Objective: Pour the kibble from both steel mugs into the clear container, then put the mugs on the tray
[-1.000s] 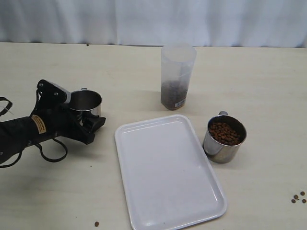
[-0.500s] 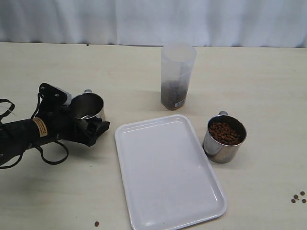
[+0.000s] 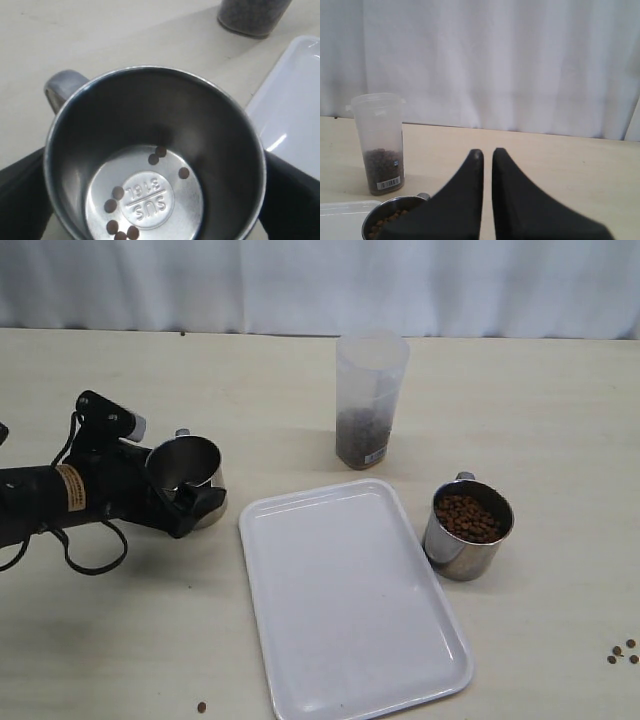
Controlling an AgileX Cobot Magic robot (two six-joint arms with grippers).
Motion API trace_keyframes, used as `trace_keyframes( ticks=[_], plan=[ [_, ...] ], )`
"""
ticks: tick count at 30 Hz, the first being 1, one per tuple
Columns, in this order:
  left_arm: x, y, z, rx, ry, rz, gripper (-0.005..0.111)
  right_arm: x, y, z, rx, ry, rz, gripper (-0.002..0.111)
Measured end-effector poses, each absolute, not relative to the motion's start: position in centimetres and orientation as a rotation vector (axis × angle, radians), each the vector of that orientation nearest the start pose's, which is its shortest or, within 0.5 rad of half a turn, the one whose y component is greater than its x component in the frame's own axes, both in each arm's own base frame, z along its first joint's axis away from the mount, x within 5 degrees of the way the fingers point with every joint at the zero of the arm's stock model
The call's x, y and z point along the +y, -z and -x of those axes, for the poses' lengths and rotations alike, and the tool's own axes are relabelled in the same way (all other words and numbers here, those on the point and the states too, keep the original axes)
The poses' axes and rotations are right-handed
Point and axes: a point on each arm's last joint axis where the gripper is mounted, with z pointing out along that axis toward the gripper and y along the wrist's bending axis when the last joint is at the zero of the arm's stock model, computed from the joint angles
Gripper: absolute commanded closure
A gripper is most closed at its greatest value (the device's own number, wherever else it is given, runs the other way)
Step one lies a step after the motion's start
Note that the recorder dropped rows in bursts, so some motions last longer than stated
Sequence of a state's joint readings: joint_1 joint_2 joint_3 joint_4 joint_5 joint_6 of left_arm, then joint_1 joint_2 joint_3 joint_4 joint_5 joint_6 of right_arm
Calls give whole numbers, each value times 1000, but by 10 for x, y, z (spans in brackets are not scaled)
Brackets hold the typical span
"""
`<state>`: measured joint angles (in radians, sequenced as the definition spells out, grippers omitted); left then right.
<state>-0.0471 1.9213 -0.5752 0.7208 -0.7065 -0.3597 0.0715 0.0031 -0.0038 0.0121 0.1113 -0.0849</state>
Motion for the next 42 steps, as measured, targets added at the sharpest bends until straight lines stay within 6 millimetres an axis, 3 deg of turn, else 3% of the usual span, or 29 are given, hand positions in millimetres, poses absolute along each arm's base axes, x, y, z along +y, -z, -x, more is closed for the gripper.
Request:
trace_keyframes(
  ticks=[14,27,33,36,42],
  plan=[
    [-50,-125,-283,2079,339,-546,16,4,-204,-56,1590,0,116,103],
    [-48,-192,-252,1933,442,-301,16,4,-204,-56,1590,0,116,103],
    [-50,-215,-235,1888,445,-356,17,4,-204,-56,1590,0,116,103],
    [-50,-224,-228,1880,457,-353,33,4,-204,-56,1590,0,116,103],
    [-53,-237,-215,1859,478,-416,102,4,-204,-56,1590,0,116,103]
  ],
)
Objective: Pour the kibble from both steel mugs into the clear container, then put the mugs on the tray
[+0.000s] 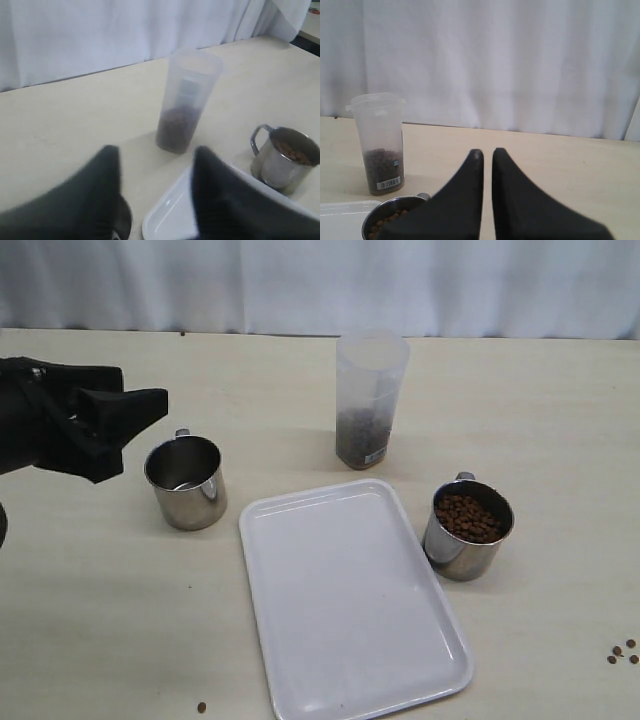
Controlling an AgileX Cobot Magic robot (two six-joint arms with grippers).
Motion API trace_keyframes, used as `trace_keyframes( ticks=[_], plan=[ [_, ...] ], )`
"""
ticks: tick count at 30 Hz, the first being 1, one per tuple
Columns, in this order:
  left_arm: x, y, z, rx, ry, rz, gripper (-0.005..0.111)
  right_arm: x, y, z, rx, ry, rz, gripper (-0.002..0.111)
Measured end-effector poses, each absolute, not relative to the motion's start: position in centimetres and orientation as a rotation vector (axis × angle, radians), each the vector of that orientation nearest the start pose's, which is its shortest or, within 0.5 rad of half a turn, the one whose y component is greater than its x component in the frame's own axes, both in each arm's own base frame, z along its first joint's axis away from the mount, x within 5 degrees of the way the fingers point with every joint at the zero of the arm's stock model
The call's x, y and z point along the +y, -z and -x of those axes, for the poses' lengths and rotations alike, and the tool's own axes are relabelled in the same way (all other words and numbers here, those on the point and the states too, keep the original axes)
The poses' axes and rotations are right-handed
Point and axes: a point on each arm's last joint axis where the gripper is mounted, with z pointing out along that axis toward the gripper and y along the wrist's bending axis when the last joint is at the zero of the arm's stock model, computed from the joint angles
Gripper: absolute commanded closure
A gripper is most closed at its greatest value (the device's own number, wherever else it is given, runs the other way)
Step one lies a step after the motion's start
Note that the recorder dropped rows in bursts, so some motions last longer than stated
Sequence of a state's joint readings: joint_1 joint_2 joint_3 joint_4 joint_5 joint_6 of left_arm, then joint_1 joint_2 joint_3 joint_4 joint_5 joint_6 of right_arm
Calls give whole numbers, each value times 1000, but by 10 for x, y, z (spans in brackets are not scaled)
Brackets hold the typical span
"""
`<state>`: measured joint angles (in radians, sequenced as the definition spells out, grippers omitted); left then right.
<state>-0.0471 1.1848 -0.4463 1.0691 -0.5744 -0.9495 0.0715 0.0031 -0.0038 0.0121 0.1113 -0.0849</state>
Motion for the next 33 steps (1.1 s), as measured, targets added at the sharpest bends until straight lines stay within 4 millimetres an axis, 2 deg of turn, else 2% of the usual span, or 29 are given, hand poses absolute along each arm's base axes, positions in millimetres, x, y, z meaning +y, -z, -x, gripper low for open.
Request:
trace_keyframes(
  ticks=[1,4,8,11,18,24,33],
  plan=[
    [-55,-238,-212,1858,481,-452,107,4,-204,-56,1590,0,116,103],
    [-59,-243,-202,1839,502,-557,107,4,-204,-56,1590,0,116,103],
    [-61,-244,-186,1801,536,-571,107,4,-204,-56,1590,0,116,103],
    [-57,-239,-169,1746,513,-501,107,4,-204,-56,1590,0,116,103],
    [-35,-218,-111,1541,354,-236,107,4,-204,-56,1590,0,116,103],
    [-18,-215,-89,1541,176,-144,107,4,-204,-56,1590,0,116,103],
    [-8,-225,-56,1367,103,-56,107,4,-204,-56,1590,0,116,103]
  ],
)
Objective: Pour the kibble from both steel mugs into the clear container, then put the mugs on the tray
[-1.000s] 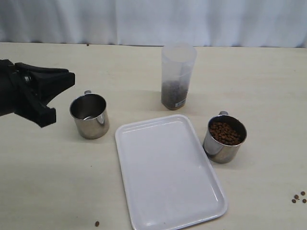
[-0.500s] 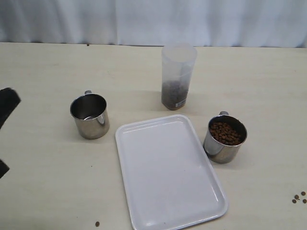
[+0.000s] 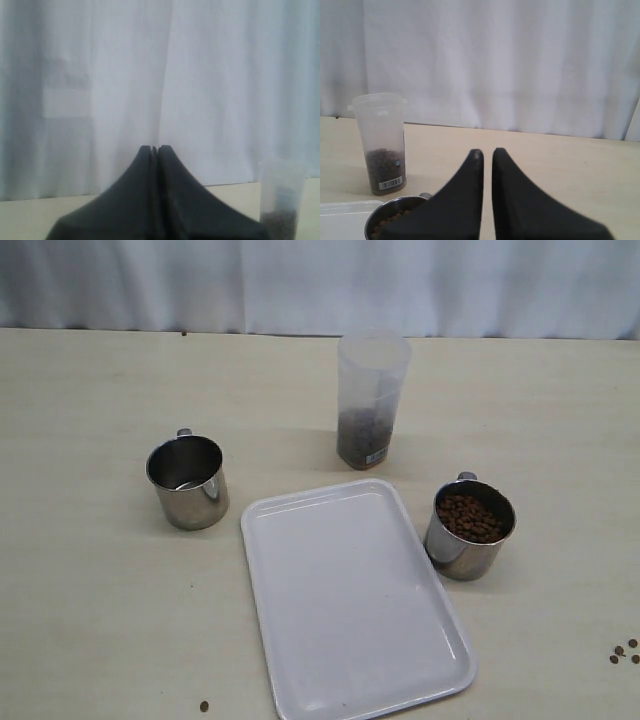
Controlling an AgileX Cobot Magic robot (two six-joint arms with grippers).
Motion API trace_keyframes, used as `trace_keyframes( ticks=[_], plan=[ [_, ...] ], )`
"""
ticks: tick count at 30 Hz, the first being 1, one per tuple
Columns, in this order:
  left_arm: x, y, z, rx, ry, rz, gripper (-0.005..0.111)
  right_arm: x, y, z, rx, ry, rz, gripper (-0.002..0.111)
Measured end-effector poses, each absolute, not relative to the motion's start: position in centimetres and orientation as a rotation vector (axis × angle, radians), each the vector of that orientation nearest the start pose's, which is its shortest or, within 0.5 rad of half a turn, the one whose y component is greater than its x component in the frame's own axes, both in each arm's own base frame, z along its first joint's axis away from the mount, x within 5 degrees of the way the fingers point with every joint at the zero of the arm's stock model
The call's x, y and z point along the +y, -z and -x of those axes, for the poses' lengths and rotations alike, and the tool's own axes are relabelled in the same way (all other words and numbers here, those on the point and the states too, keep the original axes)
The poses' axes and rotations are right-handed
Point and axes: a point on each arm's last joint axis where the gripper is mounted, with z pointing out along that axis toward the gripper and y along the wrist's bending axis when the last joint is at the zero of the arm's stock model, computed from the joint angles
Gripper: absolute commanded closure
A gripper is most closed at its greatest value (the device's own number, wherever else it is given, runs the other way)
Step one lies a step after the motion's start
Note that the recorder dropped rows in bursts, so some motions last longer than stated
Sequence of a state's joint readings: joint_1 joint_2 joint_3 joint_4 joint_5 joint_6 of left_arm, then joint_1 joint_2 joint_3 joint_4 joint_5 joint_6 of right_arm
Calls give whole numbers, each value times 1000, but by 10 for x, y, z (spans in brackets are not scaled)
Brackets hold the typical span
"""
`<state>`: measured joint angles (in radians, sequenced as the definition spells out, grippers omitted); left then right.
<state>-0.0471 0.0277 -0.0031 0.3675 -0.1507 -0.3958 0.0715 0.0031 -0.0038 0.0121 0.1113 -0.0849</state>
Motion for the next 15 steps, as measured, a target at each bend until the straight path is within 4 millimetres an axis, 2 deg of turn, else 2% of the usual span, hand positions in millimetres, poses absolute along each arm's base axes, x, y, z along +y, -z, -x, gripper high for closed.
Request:
trace_keyframes(
  ticks=[15],
  plan=[
    [-4,-220,-55,1415,74,-24,107,4,-204,-56,1592,0,116,103]
  ],
)
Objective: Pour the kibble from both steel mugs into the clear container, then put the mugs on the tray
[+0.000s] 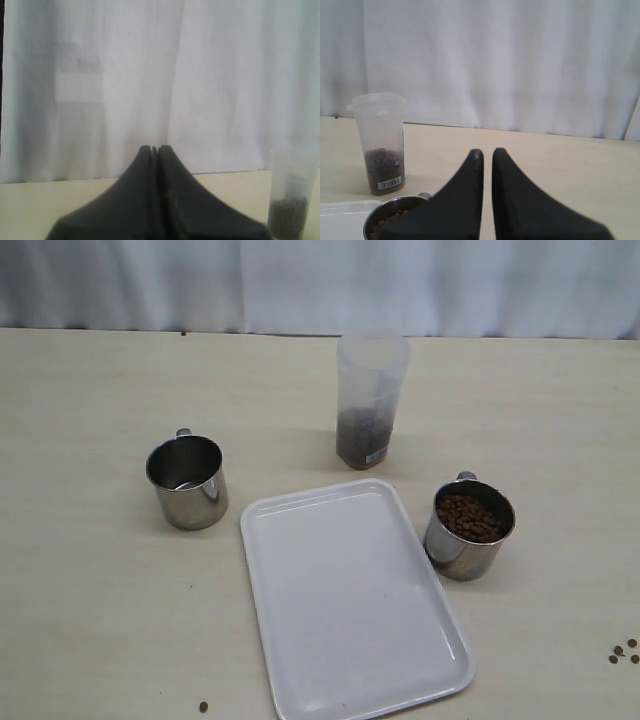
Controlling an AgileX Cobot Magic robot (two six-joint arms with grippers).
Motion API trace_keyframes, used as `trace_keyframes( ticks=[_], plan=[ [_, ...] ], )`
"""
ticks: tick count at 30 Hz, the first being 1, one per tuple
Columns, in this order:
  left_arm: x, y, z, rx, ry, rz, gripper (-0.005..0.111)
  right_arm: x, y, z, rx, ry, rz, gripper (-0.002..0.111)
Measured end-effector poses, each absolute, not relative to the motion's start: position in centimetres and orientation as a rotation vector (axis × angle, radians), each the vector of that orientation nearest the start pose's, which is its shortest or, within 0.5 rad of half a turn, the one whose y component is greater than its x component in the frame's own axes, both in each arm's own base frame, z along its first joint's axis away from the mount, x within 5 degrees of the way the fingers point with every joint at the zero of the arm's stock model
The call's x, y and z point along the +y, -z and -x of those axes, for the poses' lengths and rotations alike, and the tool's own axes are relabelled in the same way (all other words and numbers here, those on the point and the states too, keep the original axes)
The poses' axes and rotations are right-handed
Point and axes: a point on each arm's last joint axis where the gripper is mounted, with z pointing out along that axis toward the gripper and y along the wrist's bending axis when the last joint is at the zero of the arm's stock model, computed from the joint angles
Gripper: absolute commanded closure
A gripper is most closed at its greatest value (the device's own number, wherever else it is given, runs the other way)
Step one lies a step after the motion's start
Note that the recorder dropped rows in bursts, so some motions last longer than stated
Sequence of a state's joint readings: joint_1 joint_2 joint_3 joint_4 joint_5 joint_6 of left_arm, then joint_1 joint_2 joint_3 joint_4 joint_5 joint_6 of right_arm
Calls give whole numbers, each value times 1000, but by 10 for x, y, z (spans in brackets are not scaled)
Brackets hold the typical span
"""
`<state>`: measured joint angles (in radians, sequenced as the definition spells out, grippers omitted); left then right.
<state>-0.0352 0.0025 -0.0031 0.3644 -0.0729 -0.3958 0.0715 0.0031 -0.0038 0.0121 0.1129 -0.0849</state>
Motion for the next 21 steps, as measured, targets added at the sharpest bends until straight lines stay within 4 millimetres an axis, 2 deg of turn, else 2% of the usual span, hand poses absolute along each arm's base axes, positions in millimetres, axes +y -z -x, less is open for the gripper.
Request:
trace_keyframes(
  ticks=[13,21],
  plan=[
    [-2,-217,-56,1447,98,33,107,4,-204,-56,1592,0,116,103],
    [-2,-206,-57,1572,94,41,107,4,-204,-56,1592,0,116,103]
  ],
)
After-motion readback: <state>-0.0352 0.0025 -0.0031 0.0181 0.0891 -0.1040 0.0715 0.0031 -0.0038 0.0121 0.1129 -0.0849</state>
